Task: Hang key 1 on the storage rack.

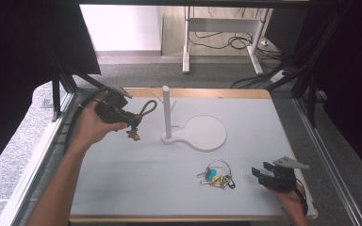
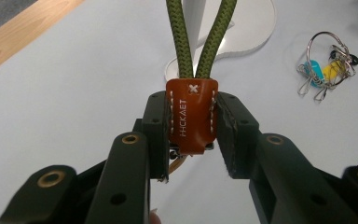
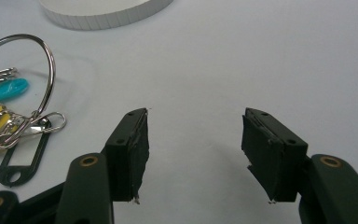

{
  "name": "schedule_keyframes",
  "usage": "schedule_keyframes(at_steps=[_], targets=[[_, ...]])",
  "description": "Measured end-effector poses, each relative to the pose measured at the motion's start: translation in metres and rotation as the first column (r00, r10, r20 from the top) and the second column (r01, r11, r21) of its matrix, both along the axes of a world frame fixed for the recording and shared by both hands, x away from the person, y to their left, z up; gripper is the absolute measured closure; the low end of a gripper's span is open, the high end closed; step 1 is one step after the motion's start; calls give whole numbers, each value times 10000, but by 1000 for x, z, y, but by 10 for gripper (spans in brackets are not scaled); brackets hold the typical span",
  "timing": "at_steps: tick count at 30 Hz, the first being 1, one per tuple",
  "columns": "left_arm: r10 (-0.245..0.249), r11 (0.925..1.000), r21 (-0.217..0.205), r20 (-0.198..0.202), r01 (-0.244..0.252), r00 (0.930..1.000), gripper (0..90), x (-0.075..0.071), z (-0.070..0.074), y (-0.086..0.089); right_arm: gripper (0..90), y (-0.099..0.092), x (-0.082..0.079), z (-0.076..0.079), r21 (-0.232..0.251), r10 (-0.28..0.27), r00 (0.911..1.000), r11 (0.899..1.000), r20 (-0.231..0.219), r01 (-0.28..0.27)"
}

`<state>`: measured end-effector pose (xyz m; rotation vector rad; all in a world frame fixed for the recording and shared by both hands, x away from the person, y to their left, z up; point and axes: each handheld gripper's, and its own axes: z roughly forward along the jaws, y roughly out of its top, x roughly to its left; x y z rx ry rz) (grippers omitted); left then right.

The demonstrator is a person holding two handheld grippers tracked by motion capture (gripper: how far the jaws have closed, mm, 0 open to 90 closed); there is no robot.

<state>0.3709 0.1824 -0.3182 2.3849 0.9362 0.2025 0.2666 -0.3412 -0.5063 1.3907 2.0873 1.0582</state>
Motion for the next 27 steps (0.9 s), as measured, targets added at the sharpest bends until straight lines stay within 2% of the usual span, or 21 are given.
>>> schedule_keyframes(at_steps=[11,17,27], targets=[[101,9998,-148,-148,-103,9998,670,20,1,1,415,1,0,0,-5,-10,10000,10000,27,10],[25,9983,-573,-271,-41,9996,670,30,8,0,415,2,0,-1,-1,22,10000,10000,17,-22],[302,9987,-397,-518,-323,9982,670,45,6,0,415,0,-1,1,18,13,10000,10000,30,-13]])
